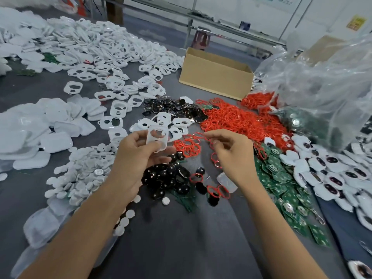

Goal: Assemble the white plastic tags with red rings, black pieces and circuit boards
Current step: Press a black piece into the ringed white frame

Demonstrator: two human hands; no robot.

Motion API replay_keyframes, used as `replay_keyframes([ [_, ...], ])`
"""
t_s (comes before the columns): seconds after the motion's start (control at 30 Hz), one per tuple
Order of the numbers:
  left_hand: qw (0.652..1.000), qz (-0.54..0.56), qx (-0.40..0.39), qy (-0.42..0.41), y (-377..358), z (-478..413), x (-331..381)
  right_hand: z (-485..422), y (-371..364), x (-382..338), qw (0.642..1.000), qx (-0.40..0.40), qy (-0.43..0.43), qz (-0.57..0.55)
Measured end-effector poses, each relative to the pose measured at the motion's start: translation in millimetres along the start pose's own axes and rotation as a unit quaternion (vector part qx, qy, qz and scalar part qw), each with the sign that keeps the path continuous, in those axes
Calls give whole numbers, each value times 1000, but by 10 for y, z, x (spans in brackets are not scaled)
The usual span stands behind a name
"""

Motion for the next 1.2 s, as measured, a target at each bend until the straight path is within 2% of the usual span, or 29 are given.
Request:
replay_keyframes([
  [0.13, 1000, -5, -10, -5, -33, 10, -27, -131, -38, 109, 999, -20, -5, 36],
  [0.23, 999, -21, -25, -12, -94, 54, -101, -106, -275, 153, 984, -128, 29, 120],
  [0.3, 999, -26, -36, -14, -136, 77, -145, -45, -403, 200, 976, -157, 49, 145],
  [0.47, 996, -53, -65, -12, -197, 90, -163, -36, -410, 297, 981, -95, 36, 167],
  [0.57, 996, -69, -59, 9, -172, 66, -164, -66, -354, 289, 989, -77, 22, 127],
  [0.73, 996, 5, -59, 68, -177, 57, -181, -128, -260, 261, 996, -74, -17, 51],
  [0.9, 998, 2, -38, 57, -157, 28, -191, -114, -262, 293, 988, -114, -101, -19],
  [1.03, 999, -18, -23, 37, -169, 41, -208, -117, -243, 260, 992, -84, -86, -27],
  [1.13, 999, -19, -49, 14, -195, 71, -199, -110, -242, 193, 994, -74, -68, -39],
  [1.2, 996, -56, -59, -31, -203, 77, -177, -105, -252, 152, 993, -86, -70, -43],
])
Point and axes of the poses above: each hand's wrist, its own z-axis away from the middle knuckle, its own y-axis out of the back of the hand, x = y × z, the point moved 5 cm from there along -z, towards the middle knuckle, and after that the axes turned 10 degrees about x, right-handed, at the moved point
